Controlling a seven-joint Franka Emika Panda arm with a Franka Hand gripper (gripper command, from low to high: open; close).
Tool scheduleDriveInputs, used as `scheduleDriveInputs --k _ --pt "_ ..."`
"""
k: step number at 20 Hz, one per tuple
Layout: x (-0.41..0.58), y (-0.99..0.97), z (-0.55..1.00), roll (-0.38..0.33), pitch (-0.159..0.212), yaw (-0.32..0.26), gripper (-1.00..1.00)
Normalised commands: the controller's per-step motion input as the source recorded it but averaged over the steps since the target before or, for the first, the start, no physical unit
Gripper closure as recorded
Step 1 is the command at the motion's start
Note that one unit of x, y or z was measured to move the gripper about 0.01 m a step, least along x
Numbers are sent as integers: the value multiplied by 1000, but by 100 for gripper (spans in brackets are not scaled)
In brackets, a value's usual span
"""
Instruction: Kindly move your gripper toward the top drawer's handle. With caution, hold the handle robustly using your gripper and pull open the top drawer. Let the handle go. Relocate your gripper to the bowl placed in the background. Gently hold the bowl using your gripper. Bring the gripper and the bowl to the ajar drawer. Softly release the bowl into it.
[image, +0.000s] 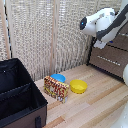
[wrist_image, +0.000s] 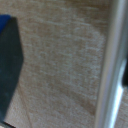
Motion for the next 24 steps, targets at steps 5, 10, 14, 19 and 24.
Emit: scheduleDriveInputs --k 5,10,14,19,24 --pt "0 217 109 -3 0 -11 100" --pt "68 407 43 0 0 -12 100" --pt "243 886 -2 0 0 -69 100" --pt "198 855 -1 1 5 -94 100" --pt "171 782 0 0 11 -84 100"
